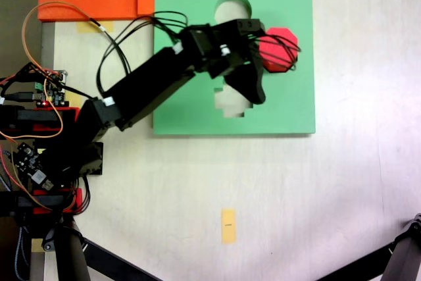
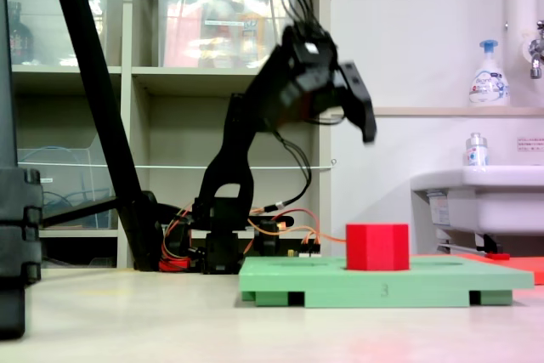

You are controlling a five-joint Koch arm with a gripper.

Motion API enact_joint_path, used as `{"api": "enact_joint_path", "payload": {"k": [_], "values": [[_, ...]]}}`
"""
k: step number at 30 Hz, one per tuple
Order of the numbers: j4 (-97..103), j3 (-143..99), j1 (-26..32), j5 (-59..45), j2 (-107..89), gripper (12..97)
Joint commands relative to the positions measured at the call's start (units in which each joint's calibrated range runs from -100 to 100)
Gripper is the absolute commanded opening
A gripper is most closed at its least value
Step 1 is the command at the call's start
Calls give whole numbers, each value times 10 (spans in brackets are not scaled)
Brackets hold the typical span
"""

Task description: Put the octagonal pillar block into the corresponding hole

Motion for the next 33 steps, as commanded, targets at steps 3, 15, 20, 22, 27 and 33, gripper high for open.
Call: {"api": "enact_joint_path", "payload": {"k": [3, 15, 20, 22, 27, 33], "values": [[-69, 19, -6, -71, -191, 730], [-74, -102, -149, -383, -500, 593], [132, -487, -197, -435, -778, 558], [294, -671, -198, -458, -898, 556], [611, -1069, -178, -518, -1014, 554], [1109, -1545, -175, -548, -1014, 481]]}}
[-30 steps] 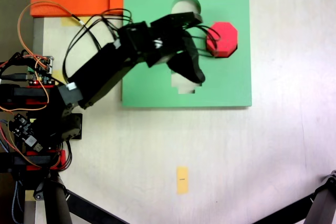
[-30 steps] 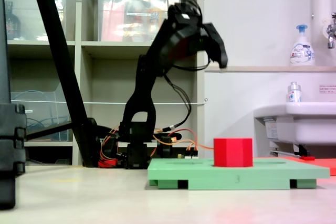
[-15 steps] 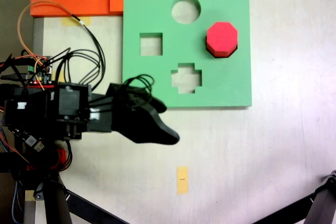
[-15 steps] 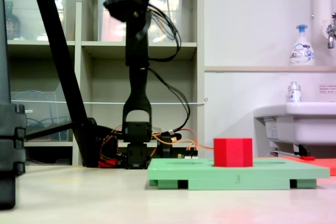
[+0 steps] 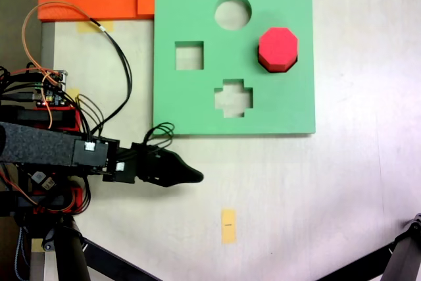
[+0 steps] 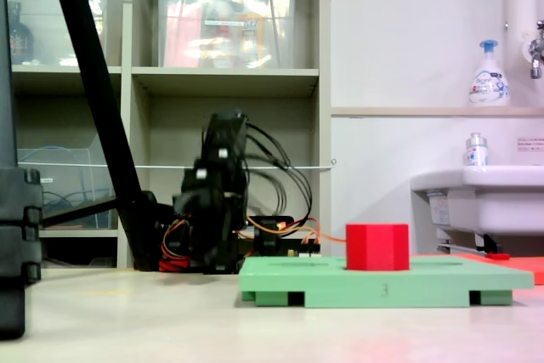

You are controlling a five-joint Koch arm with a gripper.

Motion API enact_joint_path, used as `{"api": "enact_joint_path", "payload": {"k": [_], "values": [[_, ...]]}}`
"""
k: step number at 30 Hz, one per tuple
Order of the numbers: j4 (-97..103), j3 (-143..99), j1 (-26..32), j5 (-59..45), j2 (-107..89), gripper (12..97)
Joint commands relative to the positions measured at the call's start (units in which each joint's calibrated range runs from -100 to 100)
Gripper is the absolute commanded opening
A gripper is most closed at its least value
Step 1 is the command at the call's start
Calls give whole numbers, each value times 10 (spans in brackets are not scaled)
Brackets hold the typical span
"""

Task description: Put the octagonal pillar block into the corresponding hole

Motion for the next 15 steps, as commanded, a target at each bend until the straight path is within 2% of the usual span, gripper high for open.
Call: {"api": "enact_joint_path", "payload": {"k": [1, 4, 8, 12, 15], "values": [[131, -27, 4, -14, -10, 482], [128, -130, 5, -15, -10, 482], [118, -144, 13, -18, -10, 483], [-40, -144, 13, -18, -10, 493], [-40, -144, 12, -18, -10, 485]]}}
